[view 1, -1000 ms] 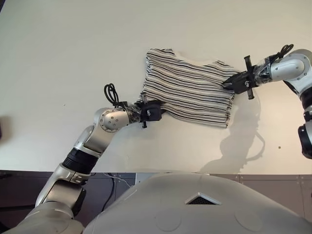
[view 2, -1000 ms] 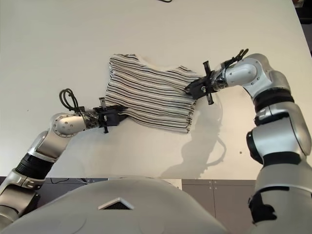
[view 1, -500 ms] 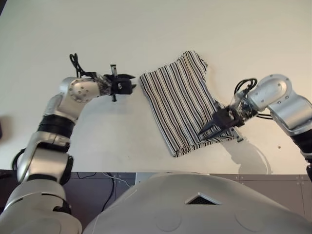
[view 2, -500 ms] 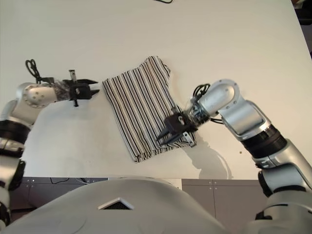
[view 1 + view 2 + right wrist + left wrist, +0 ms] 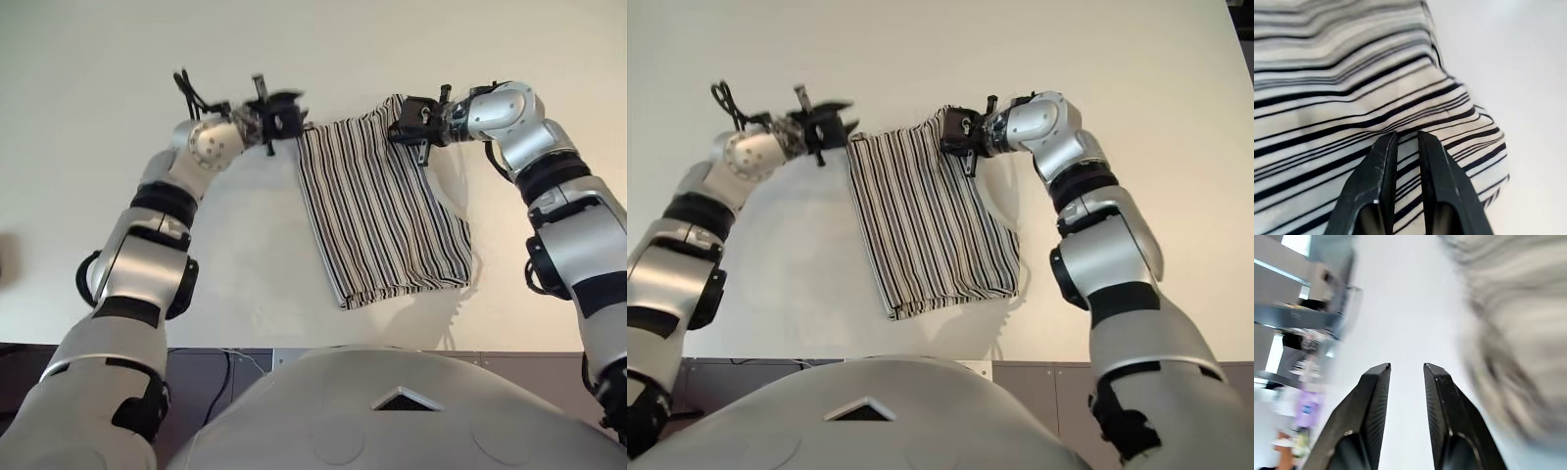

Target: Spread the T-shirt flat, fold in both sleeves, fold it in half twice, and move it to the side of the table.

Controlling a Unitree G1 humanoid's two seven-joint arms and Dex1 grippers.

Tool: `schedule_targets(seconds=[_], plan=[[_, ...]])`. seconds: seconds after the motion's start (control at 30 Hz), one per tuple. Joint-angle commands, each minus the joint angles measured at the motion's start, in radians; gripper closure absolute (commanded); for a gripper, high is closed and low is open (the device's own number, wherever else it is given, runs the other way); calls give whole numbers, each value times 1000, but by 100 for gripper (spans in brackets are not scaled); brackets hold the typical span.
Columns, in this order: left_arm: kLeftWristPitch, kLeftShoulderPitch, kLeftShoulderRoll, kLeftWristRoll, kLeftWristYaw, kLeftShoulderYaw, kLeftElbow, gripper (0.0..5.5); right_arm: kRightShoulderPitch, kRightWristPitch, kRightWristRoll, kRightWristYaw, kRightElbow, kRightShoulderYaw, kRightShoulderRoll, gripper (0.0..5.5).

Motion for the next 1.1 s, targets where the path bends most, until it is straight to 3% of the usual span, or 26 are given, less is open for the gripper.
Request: schedule_targets(seconds=[0.03, 0.2, 0.33, 0.47, 0.6, 0.7, 0.8, 0.93, 1.1], plan=[[-54, -122, 18, -10, 98, 64, -12, 427, -49, 25, -121, -157, 145, 19, 23, 476], [-75, -7, 113, -56, 52, 115, -204, 427, -51, 164, -155, -273, 207, -42, -42, 476], [-3, 217, 157, -179, -116, 109, -500, 427, -28, 123, -27, -100, 163, -186, -54, 476], [132, 295, 200, -286, -248, 153, -693, 427, -19, 69, 88, 84, 63, -307, -119, 476], [232, 424, 216, -371, -362, 122, -930, 427, 43, 124, 222, 254, -195, -396, -170, 476], [211, 444, 216, -341, -442, 56, -948, 427, 256, 190, 282, 429, -545, -366, -277, 476], [279, 506, 230, -380, -486, 51, -1060, 427, 371, 259, 304, 497, -740, -362, -350, 476], [312, 704, 208, -309, -427, 20, -1144, 427, 524, 344, 356, 541, -992, -374, -432, 476], [219, 806, 232, -117, -352, -44, -1017, 427, 713, 349, 372, 538, -1182, -396, -516, 476]])
